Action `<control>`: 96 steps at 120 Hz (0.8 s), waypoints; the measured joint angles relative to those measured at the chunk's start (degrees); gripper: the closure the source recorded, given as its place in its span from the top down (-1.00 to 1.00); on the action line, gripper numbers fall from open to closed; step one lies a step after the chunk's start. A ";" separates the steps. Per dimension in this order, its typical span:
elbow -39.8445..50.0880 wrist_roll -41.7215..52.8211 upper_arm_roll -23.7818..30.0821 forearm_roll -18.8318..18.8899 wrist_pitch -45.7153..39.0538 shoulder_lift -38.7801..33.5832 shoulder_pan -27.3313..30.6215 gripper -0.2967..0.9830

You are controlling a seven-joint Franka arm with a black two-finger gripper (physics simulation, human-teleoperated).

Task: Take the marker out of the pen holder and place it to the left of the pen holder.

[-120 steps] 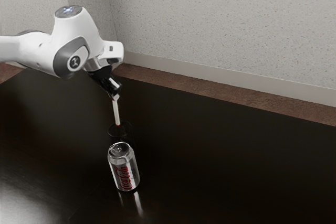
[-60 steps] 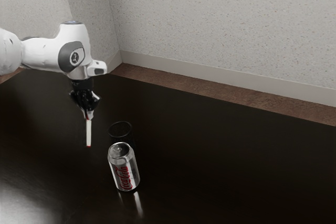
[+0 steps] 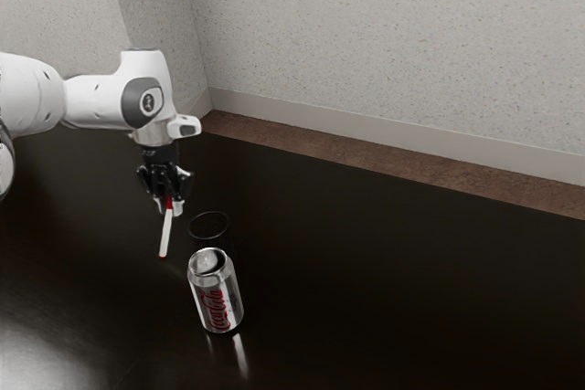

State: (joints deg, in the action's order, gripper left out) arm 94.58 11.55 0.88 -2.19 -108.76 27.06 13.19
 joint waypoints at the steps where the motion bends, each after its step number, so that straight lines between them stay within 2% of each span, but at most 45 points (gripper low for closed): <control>1: -0.11 0.03 0.00 -0.12 -0.05 0.07 0.01 -0.25; 15: -0.78 0.39 0.00 -1.61 -0.83 0.89 0.23 -0.26; 36: -0.86 0.84 0.00 -4.15 -3.40 3.83 0.00 -0.51; 48: -0.82 0.97 0.00 -4.59 -4.53 4.49 0.06 -0.57; 66: -0.78 1.23 0.00 -4.96 -5.32 5.80 0.07 -0.45; 82: -0.77 1.47 0.00 -4.98 -5.37 5.41 0.24 -0.03; 88: -0.40 1.51 -0.01 -4.84 -4.42 1.54 -0.35 0.09; 96: 1.53 1.52 -0.07 -4.57 -1.90 -9.20 -2.89 0.21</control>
State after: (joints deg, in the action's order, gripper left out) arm 96.11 13.08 0.81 -6.75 -110.66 17.86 10.30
